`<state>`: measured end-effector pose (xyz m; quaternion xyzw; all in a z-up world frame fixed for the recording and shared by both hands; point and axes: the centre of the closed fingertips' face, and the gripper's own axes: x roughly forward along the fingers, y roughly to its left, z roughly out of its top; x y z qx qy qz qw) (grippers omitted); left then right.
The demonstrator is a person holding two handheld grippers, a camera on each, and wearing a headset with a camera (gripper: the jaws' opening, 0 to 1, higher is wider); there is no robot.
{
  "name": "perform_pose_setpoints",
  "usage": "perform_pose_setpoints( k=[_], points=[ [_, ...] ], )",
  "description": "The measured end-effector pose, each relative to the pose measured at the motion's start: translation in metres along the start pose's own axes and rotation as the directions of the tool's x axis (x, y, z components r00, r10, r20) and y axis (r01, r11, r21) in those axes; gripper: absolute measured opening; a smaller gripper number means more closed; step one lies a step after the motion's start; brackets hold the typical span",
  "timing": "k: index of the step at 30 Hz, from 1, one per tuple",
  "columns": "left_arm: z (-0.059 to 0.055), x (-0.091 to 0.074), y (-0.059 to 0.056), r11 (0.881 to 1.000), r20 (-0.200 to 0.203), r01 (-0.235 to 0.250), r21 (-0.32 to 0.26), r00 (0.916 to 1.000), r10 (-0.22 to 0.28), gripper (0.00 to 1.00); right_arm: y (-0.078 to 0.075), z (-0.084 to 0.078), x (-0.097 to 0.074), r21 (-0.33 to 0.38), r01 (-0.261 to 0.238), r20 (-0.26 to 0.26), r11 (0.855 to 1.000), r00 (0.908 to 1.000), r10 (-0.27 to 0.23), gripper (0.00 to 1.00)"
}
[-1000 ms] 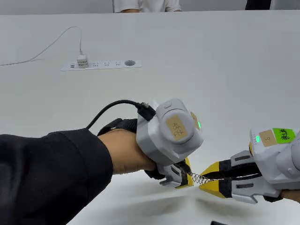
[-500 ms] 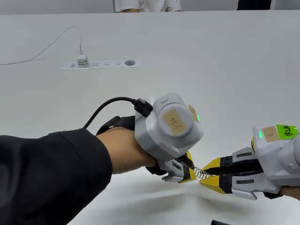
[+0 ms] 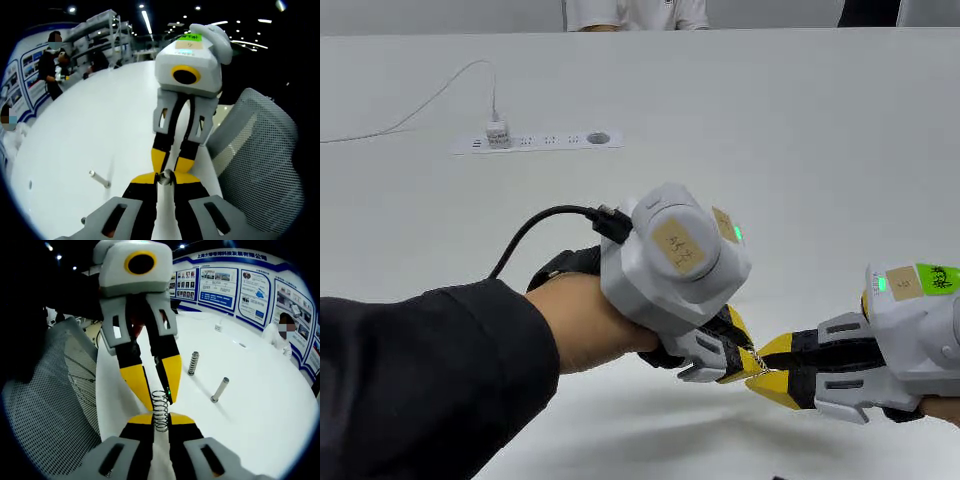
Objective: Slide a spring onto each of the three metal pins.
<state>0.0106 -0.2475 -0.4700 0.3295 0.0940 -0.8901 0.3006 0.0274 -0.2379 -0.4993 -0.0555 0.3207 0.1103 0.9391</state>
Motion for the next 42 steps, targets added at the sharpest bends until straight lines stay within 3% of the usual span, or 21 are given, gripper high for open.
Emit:
perform_pose_setpoints(
  k=[3, 21, 27, 31, 42],
  points=[
    [0.007, -0.001, 0.000, 1.000, 0.034, 0.003, -0.014, 0.9994, -0.002, 0.11, 0.000, 0.003, 0.001, 0.001, 0.002, 0.010, 1.000, 1.0000, -0.002, 0.12],
    [0.015, -0.005, 0.004, 0.999, 0.084, -0.006, -0.050, 0.9964, 0.010, 0.10, -0.002, 0.014, 0.000, 0.018, 0.011, 0.048, 1.000, 0.9988, -0.012, 0.12],
    [0.019, -0.005, 0.006, 0.997, 0.124, -0.005, -0.074, 0.9921, 0.014, 0.10, -0.003, 0.017, -0.002, 0.035, 0.017, 0.064, 0.999, 0.9978, -0.019, 0.12],
    [0.021, -0.007, 0.005, 1.000, 0.130, -0.012, -0.017, 0.9914, 0.014, 0.11, -0.004, 0.018, -0.003, 0.042, 0.023, 0.078, 0.999, 0.9966, -0.026, 0.12],
    [0.023, -0.008, 0.007, 1.000, 0.141, -0.012, -0.009, 0.9899, 0.013, 0.12, -0.006, 0.020, -0.006, 0.056, 0.032, 0.092, 0.998, 0.9950, -0.037, 0.12]
  ],
)
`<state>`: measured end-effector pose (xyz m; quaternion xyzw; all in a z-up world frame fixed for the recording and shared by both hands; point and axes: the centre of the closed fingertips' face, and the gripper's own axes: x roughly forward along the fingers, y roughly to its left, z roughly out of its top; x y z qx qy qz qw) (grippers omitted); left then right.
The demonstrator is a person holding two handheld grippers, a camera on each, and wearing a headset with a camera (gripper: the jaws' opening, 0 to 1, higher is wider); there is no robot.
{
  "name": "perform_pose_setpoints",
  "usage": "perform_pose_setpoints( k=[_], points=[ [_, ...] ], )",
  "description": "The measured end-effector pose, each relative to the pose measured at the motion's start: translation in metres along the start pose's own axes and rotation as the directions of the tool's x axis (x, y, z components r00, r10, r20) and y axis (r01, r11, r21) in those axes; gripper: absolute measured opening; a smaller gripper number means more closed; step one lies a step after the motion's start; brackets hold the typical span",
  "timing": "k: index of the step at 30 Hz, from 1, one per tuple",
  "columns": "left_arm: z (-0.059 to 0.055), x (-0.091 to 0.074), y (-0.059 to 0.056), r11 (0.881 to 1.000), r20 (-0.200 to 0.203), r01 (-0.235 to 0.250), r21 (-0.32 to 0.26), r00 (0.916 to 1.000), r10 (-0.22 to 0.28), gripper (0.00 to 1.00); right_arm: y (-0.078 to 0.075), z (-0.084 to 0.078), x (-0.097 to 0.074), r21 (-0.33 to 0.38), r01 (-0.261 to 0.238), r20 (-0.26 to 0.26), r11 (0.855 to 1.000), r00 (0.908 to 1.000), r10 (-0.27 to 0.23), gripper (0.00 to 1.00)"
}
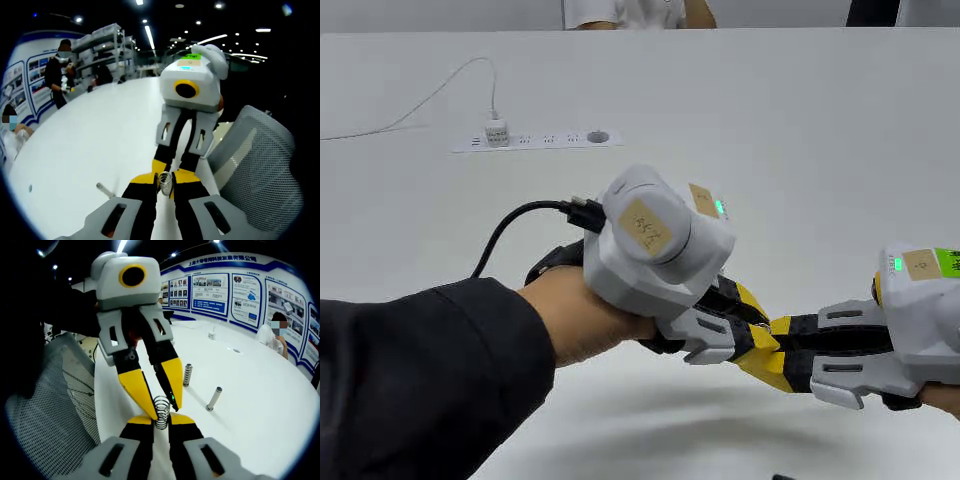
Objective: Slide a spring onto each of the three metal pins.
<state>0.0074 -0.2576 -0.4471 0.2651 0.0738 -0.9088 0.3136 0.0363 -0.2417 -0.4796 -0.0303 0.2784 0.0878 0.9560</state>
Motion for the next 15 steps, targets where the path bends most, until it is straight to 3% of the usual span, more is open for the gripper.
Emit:
perform_pose_setpoints(
  k=[12, 15],
  points=[
    [-0.0007, -0.0009, 0.0029, 1.000, -0.003, -0.004, -0.027, 1.0000, 0.004, 0.10, -0.0036, 0.0003, -0.0009, 0.032, 0.009, 0.000, 0.999, 1.0000, -0.009, 0.13],
    [-0.0015, -0.0020, 0.0050, 0.999, -0.008, -0.007, -0.033, 0.9999, 0.007, 0.10, -0.0071, -0.0008, -0.0014, 0.048, 0.024, -0.003, 0.999, 0.9997, -0.024, 0.21]
  ],
)
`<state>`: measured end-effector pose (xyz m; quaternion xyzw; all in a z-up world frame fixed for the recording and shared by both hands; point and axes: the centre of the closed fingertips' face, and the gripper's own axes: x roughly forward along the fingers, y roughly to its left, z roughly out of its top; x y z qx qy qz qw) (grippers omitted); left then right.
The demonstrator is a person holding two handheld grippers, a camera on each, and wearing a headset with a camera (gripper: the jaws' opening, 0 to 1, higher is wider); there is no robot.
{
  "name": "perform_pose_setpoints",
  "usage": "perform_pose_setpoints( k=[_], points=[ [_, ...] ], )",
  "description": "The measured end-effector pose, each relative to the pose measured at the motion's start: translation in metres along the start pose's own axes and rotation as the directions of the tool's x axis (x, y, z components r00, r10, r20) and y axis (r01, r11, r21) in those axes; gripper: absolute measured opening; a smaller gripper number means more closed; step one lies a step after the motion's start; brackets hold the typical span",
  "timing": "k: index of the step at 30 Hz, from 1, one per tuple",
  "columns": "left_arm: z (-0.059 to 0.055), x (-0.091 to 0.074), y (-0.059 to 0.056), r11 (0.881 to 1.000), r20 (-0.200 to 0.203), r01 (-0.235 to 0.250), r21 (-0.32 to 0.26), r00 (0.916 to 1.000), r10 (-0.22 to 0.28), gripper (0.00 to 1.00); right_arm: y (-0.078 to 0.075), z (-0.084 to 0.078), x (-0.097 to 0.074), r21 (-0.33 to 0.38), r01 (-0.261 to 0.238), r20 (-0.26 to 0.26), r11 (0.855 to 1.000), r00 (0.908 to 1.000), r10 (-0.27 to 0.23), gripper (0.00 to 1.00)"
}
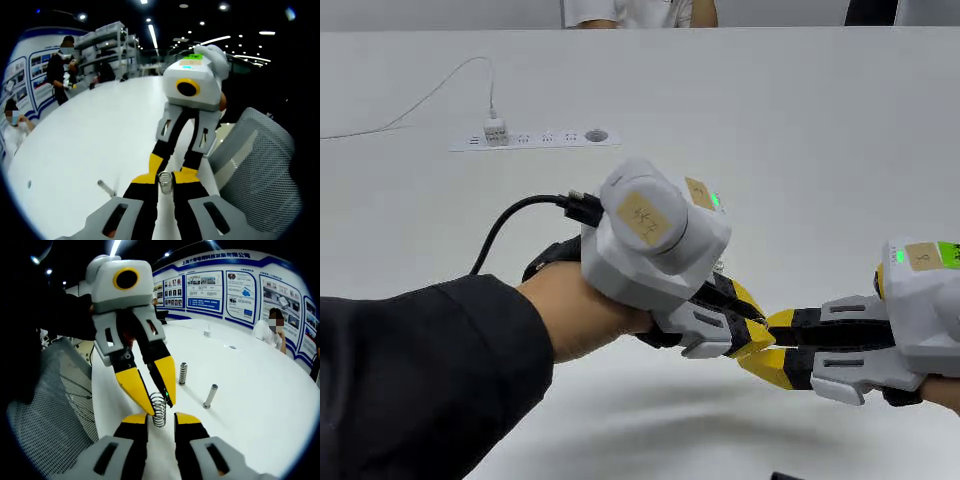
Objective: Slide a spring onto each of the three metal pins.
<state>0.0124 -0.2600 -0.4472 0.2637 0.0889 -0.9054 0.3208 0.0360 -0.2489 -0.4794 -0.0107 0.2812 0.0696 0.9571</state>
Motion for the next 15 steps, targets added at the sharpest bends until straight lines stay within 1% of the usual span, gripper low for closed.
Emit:
perform_pose_setpoints(
  k=[6, 10, 15],
  points=[
    [0.000, -0.002, 0.004, 1.000, -0.004, -0.010, -0.004, 0.9999, 0.010, 0.10, -0.002, -0.004, -0.002, 0.001, 0.013, -0.009, 1.000, 0.9999, -0.013, 0.22],
    [0.002, -0.003, 0.007, 1.000, -0.003, -0.015, -0.006, 0.9999, 0.015, 0.10, -0.004, -0.005, -0.005, 0.017, 0.024, -0.001, 1.000, 0.9997, -0.024, 0.28],
    [0.002, -0.006, 0.012, 1.000, -0.014, -0.025, -0.002, 0.9996, 0.025, 0.10, -0.010, -0.007, -0.008, 0.023, 0.051, -0.007, 0.998, 0.9987, -0.051, 0.36]
  ],
)
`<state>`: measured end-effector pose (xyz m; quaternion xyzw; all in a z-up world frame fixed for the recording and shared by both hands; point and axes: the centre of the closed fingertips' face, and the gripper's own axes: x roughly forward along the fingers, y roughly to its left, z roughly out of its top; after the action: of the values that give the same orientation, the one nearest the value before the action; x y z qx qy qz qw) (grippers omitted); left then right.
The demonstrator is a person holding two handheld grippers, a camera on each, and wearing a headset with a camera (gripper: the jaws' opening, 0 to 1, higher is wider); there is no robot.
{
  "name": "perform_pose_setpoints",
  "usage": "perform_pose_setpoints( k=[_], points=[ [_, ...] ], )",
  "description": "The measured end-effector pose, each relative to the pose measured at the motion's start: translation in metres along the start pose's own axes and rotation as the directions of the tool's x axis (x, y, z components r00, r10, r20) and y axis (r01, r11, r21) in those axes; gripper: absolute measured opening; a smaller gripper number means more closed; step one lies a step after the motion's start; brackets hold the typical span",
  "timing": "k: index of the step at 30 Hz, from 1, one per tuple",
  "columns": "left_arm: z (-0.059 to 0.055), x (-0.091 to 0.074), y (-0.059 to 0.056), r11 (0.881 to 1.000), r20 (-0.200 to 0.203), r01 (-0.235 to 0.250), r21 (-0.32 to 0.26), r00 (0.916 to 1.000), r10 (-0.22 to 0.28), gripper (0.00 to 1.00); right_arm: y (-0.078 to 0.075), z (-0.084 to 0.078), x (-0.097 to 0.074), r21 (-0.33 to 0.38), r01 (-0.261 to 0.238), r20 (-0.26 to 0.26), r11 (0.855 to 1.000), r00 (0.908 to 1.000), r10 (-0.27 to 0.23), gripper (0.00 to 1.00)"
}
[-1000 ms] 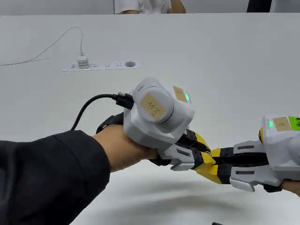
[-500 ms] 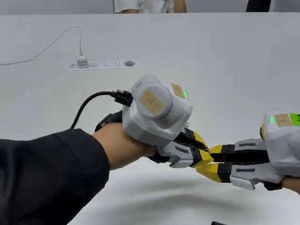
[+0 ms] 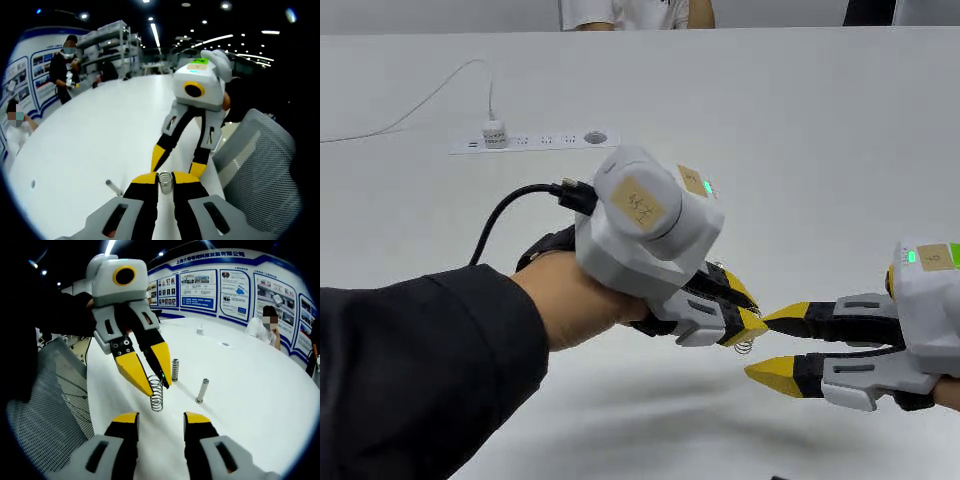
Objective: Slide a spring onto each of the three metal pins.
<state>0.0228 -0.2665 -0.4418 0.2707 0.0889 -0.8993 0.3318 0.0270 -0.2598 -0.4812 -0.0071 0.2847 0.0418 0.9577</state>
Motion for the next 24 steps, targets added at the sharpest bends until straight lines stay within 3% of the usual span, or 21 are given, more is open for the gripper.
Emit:
perform_pose_setpoints(
  k=[13, 24],
  points=[
    [0.005, -0.008, 0.019, 0.999, -0.007, -0.041, 0.004, 0.9991, 0.041, 0.10, -0.004, -0.006, -0.002, 0.040, 0.028, 0.007, 0.999, 0.9996, -0.028, 0.64],
    [0.011, -0.014, 0.041, 0.997, -0.014, -0.077, -0.004, 0.9969, 0.077, 0.10, -0.009, -0.013, -0.004, 0.046, 0.049, -0.002, 0.998, 0.9988, -0.049, 0.68]
  ],
)
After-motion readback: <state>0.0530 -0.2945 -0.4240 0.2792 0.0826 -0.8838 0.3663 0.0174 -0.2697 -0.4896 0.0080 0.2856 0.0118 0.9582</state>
